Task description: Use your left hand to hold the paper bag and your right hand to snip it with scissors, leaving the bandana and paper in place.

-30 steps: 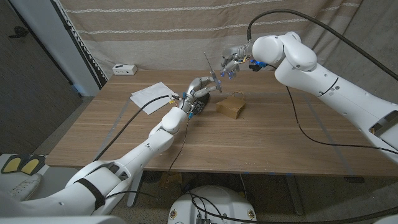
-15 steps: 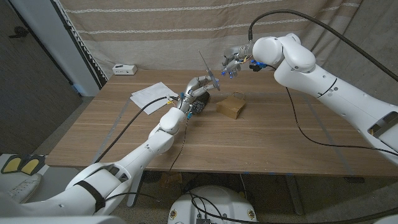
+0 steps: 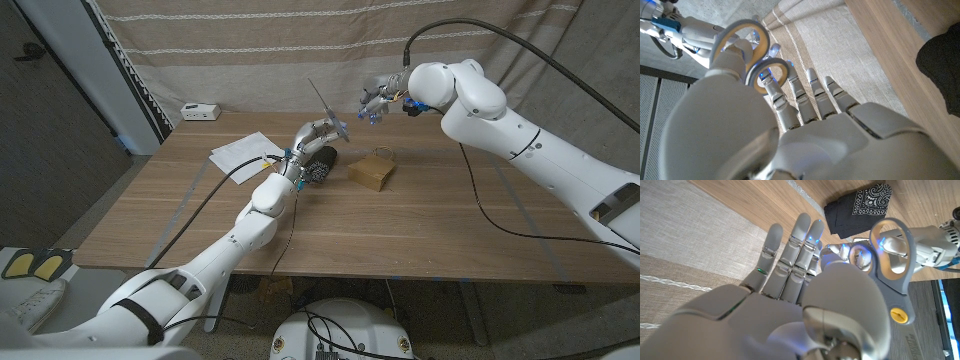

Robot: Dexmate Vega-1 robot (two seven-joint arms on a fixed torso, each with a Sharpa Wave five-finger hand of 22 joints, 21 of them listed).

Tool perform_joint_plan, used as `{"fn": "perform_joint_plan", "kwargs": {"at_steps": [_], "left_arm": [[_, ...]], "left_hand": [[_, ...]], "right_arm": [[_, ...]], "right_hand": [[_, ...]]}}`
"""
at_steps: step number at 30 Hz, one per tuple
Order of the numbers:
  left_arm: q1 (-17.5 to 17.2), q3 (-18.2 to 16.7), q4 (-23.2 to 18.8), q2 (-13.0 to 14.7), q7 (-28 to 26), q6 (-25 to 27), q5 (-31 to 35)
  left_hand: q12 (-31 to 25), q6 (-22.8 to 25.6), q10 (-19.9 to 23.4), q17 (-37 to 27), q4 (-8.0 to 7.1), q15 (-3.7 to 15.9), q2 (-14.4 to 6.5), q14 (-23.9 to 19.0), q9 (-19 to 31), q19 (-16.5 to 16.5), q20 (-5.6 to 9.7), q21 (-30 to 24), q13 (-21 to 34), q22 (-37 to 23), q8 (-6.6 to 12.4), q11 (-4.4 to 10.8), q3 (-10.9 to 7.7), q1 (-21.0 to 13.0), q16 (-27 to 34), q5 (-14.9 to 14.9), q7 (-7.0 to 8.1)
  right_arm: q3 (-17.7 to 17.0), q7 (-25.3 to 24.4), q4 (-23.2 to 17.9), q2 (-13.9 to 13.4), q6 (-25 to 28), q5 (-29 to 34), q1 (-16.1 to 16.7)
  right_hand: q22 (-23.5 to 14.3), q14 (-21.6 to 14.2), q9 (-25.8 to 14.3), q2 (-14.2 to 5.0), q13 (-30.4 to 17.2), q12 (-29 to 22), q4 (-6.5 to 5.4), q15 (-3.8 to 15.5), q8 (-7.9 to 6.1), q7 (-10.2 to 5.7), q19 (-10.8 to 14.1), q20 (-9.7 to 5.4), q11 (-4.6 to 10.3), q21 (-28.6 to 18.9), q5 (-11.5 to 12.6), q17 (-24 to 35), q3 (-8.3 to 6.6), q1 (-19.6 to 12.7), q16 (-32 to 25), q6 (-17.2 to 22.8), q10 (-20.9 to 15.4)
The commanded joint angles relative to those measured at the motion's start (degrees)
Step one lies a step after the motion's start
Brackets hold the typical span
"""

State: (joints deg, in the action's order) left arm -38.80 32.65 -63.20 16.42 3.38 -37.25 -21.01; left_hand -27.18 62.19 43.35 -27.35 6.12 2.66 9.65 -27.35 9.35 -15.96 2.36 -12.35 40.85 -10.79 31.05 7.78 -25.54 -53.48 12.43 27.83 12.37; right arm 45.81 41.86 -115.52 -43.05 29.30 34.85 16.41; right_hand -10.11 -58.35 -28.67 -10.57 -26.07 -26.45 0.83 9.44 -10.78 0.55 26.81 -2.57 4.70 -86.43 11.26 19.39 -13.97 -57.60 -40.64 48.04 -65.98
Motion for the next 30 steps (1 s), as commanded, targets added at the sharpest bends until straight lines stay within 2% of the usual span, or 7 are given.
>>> {"fn": "perform_joint_plan", "kwargs": {"at_steps": [1,2,4,7,9,19,30], "left_arm": [[-1.94,-1.33,-2.9,0.73,1.71,0.39,-3.28],[-2.04,-1.42,-2.93,0.69,2.17,0.39,-3.84],[-2.34,-1.57,-3.25,0.83,2.11,0.22,-3.8],[-3.01,-2.01,-4.0,1.03,3.07,0.2,-5.29],[-3.58,-2.37,-4.72,1.18,3.76,0.43,-6.6],[-5.09,-3.82,-7.05,1.83,6.28,0.81,-10.49],[-5.4,-4.72,-7.33,1.68,9.35,1.51,-14.08]], "left_hand": [[0.07,5.87,5.32,0.09,-0.57,10.1,-1.72,-0.31,3.77,-0.65,4.34,-0.16,0.19,-0.13,0.11,4.55,-1.11,-0.36,-0.49,-0.33,-0.86],[0.08,5.92,5.33,0.12,-0.58,10.12,-1.76,-0.32,3.78,-0.66,4.46,-0.15,0.17,-0.13,0.13,4.55,-1.15,-0.38,-0.52,-0.39,-0.96],[0.07,5.87,5.38,0.21,-0.6,10.11,-1.81,-0.29,3.87,-0.66,4.52,-0.13,0.15,-0.11,0.16,4.54,-1.2,-0.4,-0.62,-0.52,-1.06],[0.15,6.12,5.38,0.33,-0.69,10.09,-1.89,-0.3,3.8,-0.63,4.58,-0.08,0.01,-0.09,0.21,4.53,-1.26,-0.32,-0.73,-0.77,-0.88],[0.09,6.34,5.53,0.4,-0.81,10.12,-2.05,-0.45,3.8,-0.74,4.75,-0.1,0.02,-0.08,0.28,4.53,-1.33,-0.21,-0.74,-1.0,-0.82],[0.52,6.35,5.22,0.92,-0.93,10.16,-2.31,-0.83,4.63,-0.98,4.98,-0.01,-0.59,0.01,0.86,4.54,-1.73,-0.07,-1.01,-2.62,-1.19],[3.12,6.54,2.52,1.77,-0.01,9.97,-0.9,-0.13,5.94,-1.53,4.55,-0.01,-2.77,0.04,2.3,4.63,-1.65,-0.45,-1.39,-4.69,-2.16]], "right_arm": [[-0.44,-1.82,-0.23,-0.02,1.88,-1.2,1.0],[-0.6,-2.08,-0.21,0.02,2.16,-1.51,1.17],[-1.0,-2.85,-0.21,-0.01,2.42,-2.25,1.59],[-0.87,-3.58,-0.33,-0.18,3.15,-2.32,1.81],[-0.88,-3.96,-0.32,-0.2,3.81,-2.59,2.0],[-0.82,-6.37,0.46,-0.41,5.63,-4.75,2.51],[-0.76,-8.16,0.23,-1.22,6.69,-6.67,2.66]], "right_hand": [[0.35,1.67,0.24,-0.97,0.51,0.69,-0.18,3.39,-0.2,-0.33,-2.84,-6.02,0.09,1.95,0.53,-0.42,-1.43,0.14,1.52,-0.64,0.92],[0.58,2.13,0.4,-1.24,0.39,0.68,-1.55,3.19,-0.21,-0.45,-3.48,-5.51,-0.22,3.09,0.33,-0.74,-1.88,1.35,2.24,-0.88,1.34],[0.68,2.62,0.68,-1.06,0.59,0.85,-3.11,3.16,-0.15,-0.29,-5.02,-4.05,-0.36,4.82,0.08,-1.08,-2.32,2.94,3.08,-1.47,1.89],[0.69,3.45,1.01,-0.83,0.97,1.29,-4.54,3.09,-0.15,-0.44,-7.02,-2.71,-0.46,6.86,-0.1,-1.43,-2.68,4.64,4.1,-2.15,2.93],[0.64,3.71,1.18,-0.71,1.18,1.47,-4.69,3.2,-0.1,-0.47,-7.68,-2.1,-0.2,7.61,-0.11,-1.46,-2.85,5.0,4.37,-2.66,3.29],[0.54,3.97,1.48,-0.53,1.31,1.58,-4.74,3.16,-0.17,-0.52,-7.98,-1.64,-0.11,8.6,-0.16,-1.33,-2.97,5.57,4.55,-3.16,3.79],[0.48,4.19,1.79,-0.39,1.53,1.51,-4.42,3.18,-0.34,-0.58,-8.21,-1.24,-0.28,9.45,-0.19,-1.11,-3.07,5.8,4.59,-3.23,3.68]]}}
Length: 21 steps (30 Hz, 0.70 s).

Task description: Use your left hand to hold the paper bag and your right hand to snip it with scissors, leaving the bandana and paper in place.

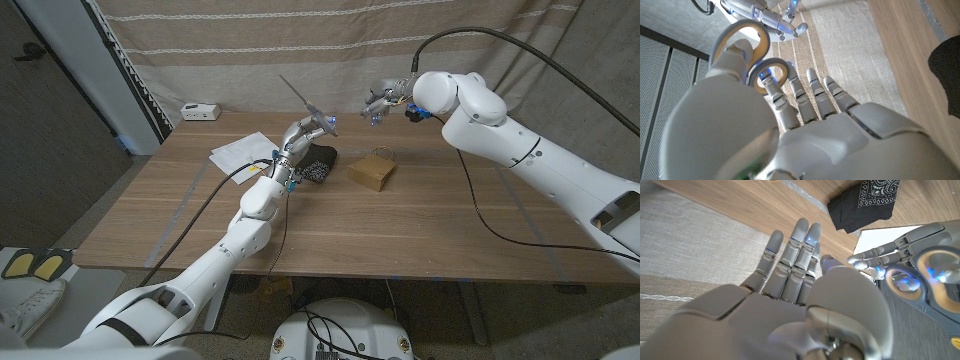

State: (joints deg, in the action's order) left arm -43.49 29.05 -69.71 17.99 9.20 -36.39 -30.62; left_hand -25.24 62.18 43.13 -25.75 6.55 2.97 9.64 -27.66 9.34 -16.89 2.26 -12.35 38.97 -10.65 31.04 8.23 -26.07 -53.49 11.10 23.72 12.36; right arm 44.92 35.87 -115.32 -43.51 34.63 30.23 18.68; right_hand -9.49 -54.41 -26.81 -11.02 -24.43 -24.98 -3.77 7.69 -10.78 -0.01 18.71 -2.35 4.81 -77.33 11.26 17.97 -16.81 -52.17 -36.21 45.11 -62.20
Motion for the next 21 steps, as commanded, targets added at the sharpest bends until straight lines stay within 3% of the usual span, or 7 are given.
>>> {"fn": "perform_joint_plan", "kwargs": {"at_steps": [1,11,17,21], "left_arm": [[-0.82,-1.25,-0.99,0.17,3.62,0.77,-4.71],[-2.11,-2.5,-3.33,1.8,2.92,1.55,-4.94],[-1.79,-2.71,-2.45,1.56,4.37,1.82,-6.32],[-1.34,-2.72,-1.4,1.19,6.05,1.74,-7.37]], "left_hand": [[1.47,6.55,2.46,0.25,-0.39,9.62,-0.82,0.36,6.02,-0.56,4.67,0.02,-1.11,-0.1,2.42,4.19,-1.09,-0.43,-0.11,-0.71,-2.15],[3.28,7.12,0.85,0.74,-0.28,9.52,-0.35,1.27,6.32,-0.45,4.91,0.13,-2.5,-0.13,3.25,4.21,-0.72,0.07,-0.22,-1.69,-2.48],[4.41,7.43,0.13,1.28,-0.08,9.49,-0.23,2.35,7.23,-0.31,5.06,0.23,-3.49,-0.14,4.35,4.22,-0.44,0.34,-0.39,-2.65,-3.09],[4.8,6.88,-0.26,1.69,0.1,9.47,-0.17,3.15,7.75,-0.22,4.91,0.26,-3.64,-0.16,4.69,4.23,-0.26,0.4,-0.51,-3.14,-2.49]], "right_arm": [[0.01,-2.54,-0.02,-0.82,1.55,-2.26,0.56],[-1.13,-6.03,-0.66,-1.64,3.06,-5.03,2.24],[-0.97,-7.06,-0.58,-1.98,3.6,-6.32,2.25],[-0.7,-7.42,-0.6,-2.26,3.9,-6.86,1.95]], "right_hand": [[-0.15,0.25,-0.04,0.09,-0.17,-0.01,0.21,4.91,-0.34,-0.03,-0.09,-1.45,-0.25,0.42,-0.2,0.34,-0.21,0.4,0.14,-0.33,-0.11],[-0.18,0.24,0.17,0.37,0.06,0.02,0.51,4.92,-0.47,0.1,0.03,-1.33,-0.29,0.94,-0.25,0.58,-0.02,0.65,-0.02,-0.26,-0.09],[-0.19,0.28,0.34,0.35,0.06,-0.08,0.74,4.98,-0.5,-0.02,-0.06,-1.16,-0.25,1.38,-0.23,0.71,0.02,0.75,-0.06,-0.36,-0.09],[-0.2,0.34,0.45,0.33,0.13,-0.11,0.89,4.96,-0.56,0.01,-0.25,-1.01,-0.47,1.71,-0.22,0.8,0.04,0.82,-0.07,-0.3,-0.12]]}}
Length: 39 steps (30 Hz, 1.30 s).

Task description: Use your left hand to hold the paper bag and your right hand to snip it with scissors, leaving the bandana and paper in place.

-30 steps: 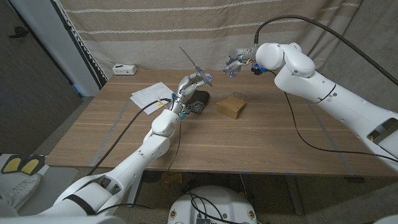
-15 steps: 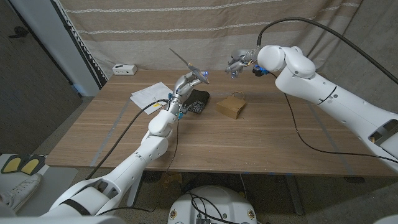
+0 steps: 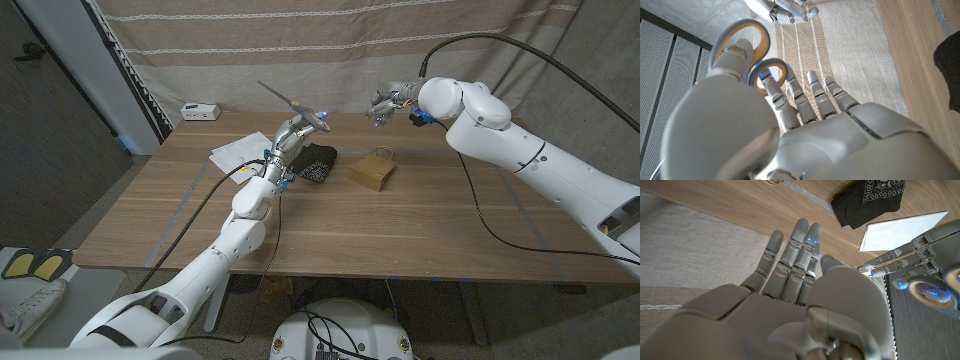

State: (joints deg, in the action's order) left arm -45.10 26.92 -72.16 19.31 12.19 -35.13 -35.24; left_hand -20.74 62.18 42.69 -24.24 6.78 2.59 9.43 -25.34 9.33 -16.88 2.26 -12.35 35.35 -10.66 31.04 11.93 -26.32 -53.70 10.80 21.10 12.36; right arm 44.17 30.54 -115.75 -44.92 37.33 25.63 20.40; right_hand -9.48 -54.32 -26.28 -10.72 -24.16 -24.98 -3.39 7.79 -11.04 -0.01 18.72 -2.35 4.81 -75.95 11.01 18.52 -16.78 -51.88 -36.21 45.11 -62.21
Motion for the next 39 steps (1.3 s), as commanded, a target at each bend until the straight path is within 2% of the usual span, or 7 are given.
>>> {"fn": "perform_joint_plan", "kwargs": {"at_steps": [1,5,8,11,18,32,39], "left_arm": [[0.34,-0.58,1.22,-0.23,3.45,0.42,-2.96],[0.5,-0.55,1.85,-0.57,4.75,0.13,-3.61],[0.66,-0.51,2.27,-0.69,6.02,0.02,-4.18],[0.63,-0.44,2.35,-0.7,6.85,-0.01,-4.43],[1.03,-0.2,3.18,-0.99,10.18,-0.25,-5.75],[1.18,-0.55,3.77,-1.68,14.23,-0.19,-8.16],[0.87,-0.73,3.17,-1.72,14.94,0.34,-8.88]], "left_hand": [[0.41,6.97,0.05,0.25,-0.11,9.84,0.02,0.95,7.83,-0.19,4.85,0.27,-0.07,-0.15,4.81,0.53,0.01,0.64,-0.23,-0.59,-2.56],[0.95,5.91,-0.65,1.06,-0.12,9.85,-0.63,1.9,4.97,-0.06,4.65,0.28,-0.07,-0.16,2.8,0.54,-0.17,0.82,0.01,-1.34,-2.29],[1.84,2.86,-1.29,2.01,0.33,9.73,-1.25,2.65,1.07,0.06,4.48,0.29,-0.48,-0.14,-1.67,0.55,-1.06,0.07,0.36,-2.04,-0.73],[2.48,0.44,-1.61,2.51,0.15,9.66,-1.6,3.36,0.59,0.2,4.43,0.33,-0.85,-0.13,-4.3,0.57,-1.32,0.24,0.35,-2.41,-0.15],[4.19,-3.08,-2.73,3.42,-0.1,9.64,-1.99,5.31,0.71,0.7,4.34,0.49,-1.9,-0.07,-8.15,0.57,-1.44,0.67,0.24,-2.99,0.24],[5.05,-4.56,-3.42,4.0,-0.29,9.48,-2.2,6.3,1.39,1.05,3.89,0.56,-2.08,-0.05,-9.76,0.55,-1.38,0.96,0.37,-3.17,0.37],[4.68,-1.78,-1.47,4.41,-0.91,9.63,-4.0,5.73,1.83,0.92,4.03,0.42,-1.84,-0.04,-9.31,0.6,-2.05,1.1,1.03,-3.09,0.24]], "right_arm": [[0.09,-2.2,-0.22,-0.93,1.25,-2.39,0.17],[0.5,-2.31,-0.49,-1.22,1.73,-2.53,-0.24],[0.8,-2.33,-0.67,-1.44,2.02,-2.6,-0.47],[1.11,-2.34,-0.88,-1.61,2.38,-2.59,-0.65],[1.7,-2.18,-1.29,-1.85,2.88,-2.66,-1.17],[2.39,-2.25,-2.99,-2.49,4.47,-2.16,-1.21],[2.26,-2.65,-3.29,-2.7,4.7,-2.44,-0.9]], "right_hand": [[-0.21,0.28,-0.05,0.02,-0.1,-0.1,0.56,4.89,-0.31,-0.06,-0.3,-1.0,-0.37,0.4,0.04,0.26,-0.01,0.51,-0.07,-0.29,-0.13],[-0.23,0.35,0.06,0.02,-0.07,-0.16,0.69,4.86,-0.33,0.0,-0.5,-0.82,-0.2,0.72,0.04,0.32,0.01,0.6,-0.06,-0.33,-0.13],[-0.23,0.31,0.13,-0.04,-0.03,-0.15,0.72,4.8,-0.37,-0.03,-0.54,-0.77,-0.27,0.91,0.04,0.39,0.03,0.71,-0.1,-0.27,-0.08],[-0.24,0.37,0.19,0.02,-0.02,-0.19,0.9,4.89,-0.41,-0.02,-0.59,-0.73,-0.36,1.07,0.05,0.44,0.03,0.65,-0.11,-0.21,-0.11],[-0.26,0.41,0.35,-0.03,-0.06,-0.31,1.25,4.92,-0.48,-0.09,-0.68,-0.59,-0.13,1.47,0.07,0.57,-0.02,0.56,-0.15,-0.13,-0.09],[-0.3,0.47,0.64,-0.14,-0.13,-0.86,1.85,4.96,-0.82,-0.2,-0.57,-0.49,-0.05,2.13,0.13,0.74,-0.19,0.35,-0.14,0.75,-0.8],[-0.31,0.38,0.76,-0.12,-0.11,-0.94,2.03,4.95,-0.8,-0.14,-0.46,-0.57,-0.02,2.39,0.13,0.83,-0.2,0.36,-0.2,0.78,-0.8]]}}
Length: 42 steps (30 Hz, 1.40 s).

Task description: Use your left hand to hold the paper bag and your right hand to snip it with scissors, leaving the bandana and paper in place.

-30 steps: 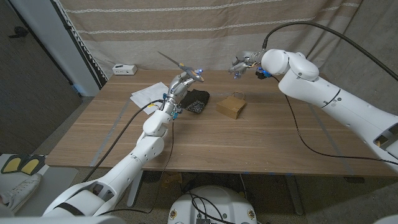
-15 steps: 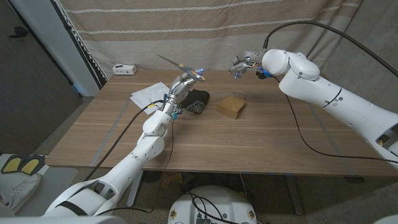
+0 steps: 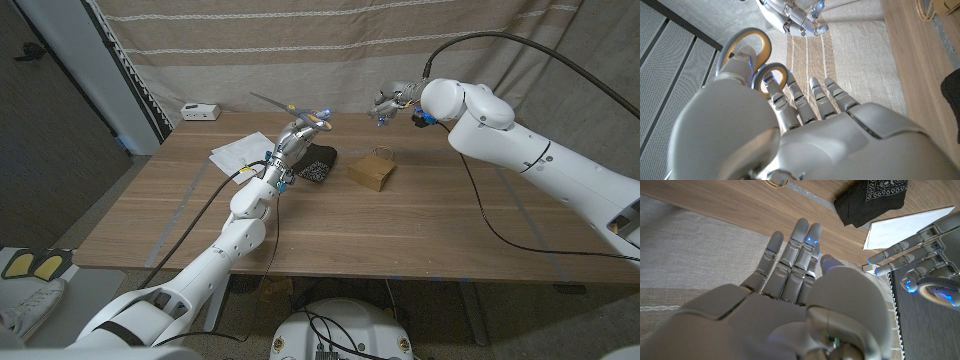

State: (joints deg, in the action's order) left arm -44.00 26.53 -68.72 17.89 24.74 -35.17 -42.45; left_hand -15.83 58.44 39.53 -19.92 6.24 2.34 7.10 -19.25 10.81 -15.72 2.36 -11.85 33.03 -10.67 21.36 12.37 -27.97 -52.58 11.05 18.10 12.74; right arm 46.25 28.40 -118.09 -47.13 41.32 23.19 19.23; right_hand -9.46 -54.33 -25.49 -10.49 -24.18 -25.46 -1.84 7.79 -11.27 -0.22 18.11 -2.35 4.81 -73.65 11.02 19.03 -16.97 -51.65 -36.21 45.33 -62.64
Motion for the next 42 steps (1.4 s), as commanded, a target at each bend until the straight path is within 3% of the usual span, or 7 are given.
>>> {"fn": "perform_joint_plan", "kwargs": {"at_steps": [1,10,13,18,25,29,42], "left_arm": [[-0.22,-0.33,-0.24,-0.3,2.27,0.32,-1.49],[-0.5,-0.36,-0.52,-0.73,1.99,0.62,-1.68],[-0.43,-0.38,-0.27,-0.93,2.25,0.63,-1.88],[-0.64,-0.6,-0.1,-1.66,1.57,0.7,-2.31],[-0.41,-0.62,0.44,-2.16,0.99,0.38,-1.84],[0.28,-0.5,1.61,-2.52,2.95,0.76,-2.87],[1.53,-0.37,3.91,-3.3,5.89,0.32,-3.21]], "left_hand": [[-1.35,3.27,4.59,0.37,-0.04,9.83,-1.86,-1.26,0.51,-0.19,3.95,-0.06,1.05,0.0,0.4,0.18,-0.85,-0.53,1.11,-0.22,-0.03],[-5.33,5.08,8.13,-0.64,1.2,10.35,-2.23,-6.21,0.75,-0.14,4.08,-0.02,4.55,0.02,-0.24,0.09,-2.6,-2.71,2.23,-0.7,-0.26],[-4.77,4.35,1.42,-1.31,1.26,9.88,-1.1,-3.81,1.06,-0.02,3.51,-0.03,7.07,-0.06,-1.56,0.02,-2.99,-2.98,0.58,-1.28,-0.09],[-6.13,4.58,2.7,-1.79,1.0,10.2,-1.74,-4.63,1.17,0.09,3.5,-0.01,8.18,-0.06,-1.68,0.12,-3.31,-3.04,1.07,-1.38,-0.21],[-14.71,5.7,1.32,-7.17,1.47,10.15,-1.4,-9.84,1.29,0.11,3.1,-0.2,19.68,-0.25,-2.38,0.02,-2.62,-4.51,3.34,-2.51,-0.46],[-5.28,3.0,-12.48,-7.91,0.32,9.49,0.35,2.45,1.69,0.58,1.75,-0.39,13.75,-0.34,-4.46,0.08,-1.63,-2.11,-0.29,-2.19,0.06],[4.82,0.74,-18.04,-0.97,0.29,8.44,1.7,9.65,1.69,0.99,1.77,-0.36,3.16,-0.26,-6.22,-0.09,1.96,-0.17,-0.9,-1.5,0.08]], "right_arm": [[0.1,-0.54,-0.96,-0.52,0.69,-0.15,0.34],[0.05,-0.61,-0.79,-0.8,0.49,-0.55,0.28],[0.04,-0.6,-0.74,-0.9,0.39,-0.64,0.26],[-0.01,-0.63,-0.69,-1.08,0.2,-0.71,0.22],[-0.13,-0.56,-0.63,-1.27,0.13,-0.81,0.2],[-0.1,-0.36,-0.58,-1.34,0.23,-0.81,0.11],[-0.29,-0.64,-0.91,-1.52,0.75,-0.91,0.43]], "right_hand": [[-0.32,0.47,-0.02,-0.31,-0.05,-0.47,0.53,4.97,-0.54,0.06,0.11,-0.55,-0.01,0.14,0.13,0.32,-0.01,0.11,-0.15,0.47,-0.39],[-0.35,0.41,0.16,-0.41,-0.05,-0.63,0.7,4.95,-0.55,0.01,0.26,-0.58,-0.03,0.52,0.14,0.42,-0.03,0.19,-0.15,0.58,-0.4],[-0.35,0.43,0.22,-0.43,0.06,-0.67,0.75,4.96,-0.56,0.0,0.29,-0.58,-0.22,0.65,0.14,0.42,-0.05,0.21,-0.12,0.63,-0.55],[-0.37,0.46,0.36,-0.43,-0.02,-0.72,0.85,4.95,-0.52,0.02,0.36,-0.51,-0.16,0.95,0.13,0.46,-0.05,0.31,-0.05,0.59,-0.25],[-0.39,0.42,0.5,-0.44,0.09,-0.8,1.02,5.0,-0.49,0.02,0.41,-0.49,0.0,1.25,0.13,0.53,-0.1,0.33,-0.05,0.55,-0.31],[-0.4,0.44,0.57,-0.45,0.07,-0.85,1.07,4.96,-0.49,0.01,0.41,-0.47,-0.08,1.39,0.13,0.55,-0.11,0.36,-0.03,0.54,-0.26],[-0.43,0.43,0.79,-0.52,0.15,-1.01,1.26,4.93,-0.46,0.0,0.54,-0.46,0.07,1.84,0.14,0.65,-0.21,0.41,0.03,0.49,-0.26]]}}
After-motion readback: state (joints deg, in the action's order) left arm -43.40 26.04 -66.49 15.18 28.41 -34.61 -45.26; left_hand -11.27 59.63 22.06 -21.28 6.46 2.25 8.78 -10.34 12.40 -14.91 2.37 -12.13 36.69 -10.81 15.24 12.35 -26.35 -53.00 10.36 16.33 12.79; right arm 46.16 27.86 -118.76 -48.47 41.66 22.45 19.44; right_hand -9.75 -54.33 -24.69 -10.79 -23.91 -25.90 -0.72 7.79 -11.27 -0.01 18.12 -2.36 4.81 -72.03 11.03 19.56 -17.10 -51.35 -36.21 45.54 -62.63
